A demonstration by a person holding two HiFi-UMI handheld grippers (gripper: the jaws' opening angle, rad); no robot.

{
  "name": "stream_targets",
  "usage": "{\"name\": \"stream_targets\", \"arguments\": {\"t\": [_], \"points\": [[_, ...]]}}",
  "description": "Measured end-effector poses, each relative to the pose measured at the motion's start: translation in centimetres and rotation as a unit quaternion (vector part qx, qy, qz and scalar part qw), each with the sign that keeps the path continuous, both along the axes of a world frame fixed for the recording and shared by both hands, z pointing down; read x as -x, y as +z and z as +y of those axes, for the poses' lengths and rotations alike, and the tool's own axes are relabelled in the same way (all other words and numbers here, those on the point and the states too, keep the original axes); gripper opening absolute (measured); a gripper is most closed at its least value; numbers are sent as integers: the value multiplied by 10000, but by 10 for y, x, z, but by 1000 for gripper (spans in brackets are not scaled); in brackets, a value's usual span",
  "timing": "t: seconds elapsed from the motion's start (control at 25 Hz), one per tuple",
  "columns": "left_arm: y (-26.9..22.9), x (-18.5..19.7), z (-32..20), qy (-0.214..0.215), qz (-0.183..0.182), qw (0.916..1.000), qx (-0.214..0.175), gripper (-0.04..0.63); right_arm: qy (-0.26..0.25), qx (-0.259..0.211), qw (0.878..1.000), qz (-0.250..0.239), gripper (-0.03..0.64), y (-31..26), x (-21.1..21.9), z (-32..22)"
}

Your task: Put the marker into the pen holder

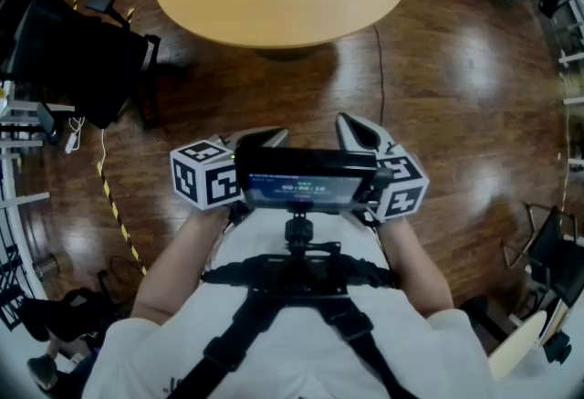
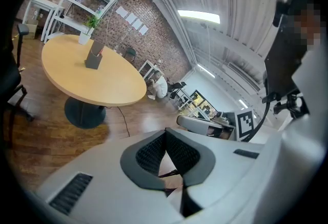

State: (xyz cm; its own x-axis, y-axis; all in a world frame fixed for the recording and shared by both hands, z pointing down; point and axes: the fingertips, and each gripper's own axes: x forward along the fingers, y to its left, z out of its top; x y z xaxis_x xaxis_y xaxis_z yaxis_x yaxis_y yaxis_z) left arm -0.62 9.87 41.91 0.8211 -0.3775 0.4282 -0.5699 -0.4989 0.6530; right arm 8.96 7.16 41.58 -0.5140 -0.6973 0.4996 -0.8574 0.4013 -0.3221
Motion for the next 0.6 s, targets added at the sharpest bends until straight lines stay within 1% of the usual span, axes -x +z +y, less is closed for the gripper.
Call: {"name": "stream_targets", "arguments": {"t": [0.6], "points": [[4, -1, 1, 39, -1, 10000, 29, -3, -52, 44, 9999, 92, 0, 5, 1, 2]]}}
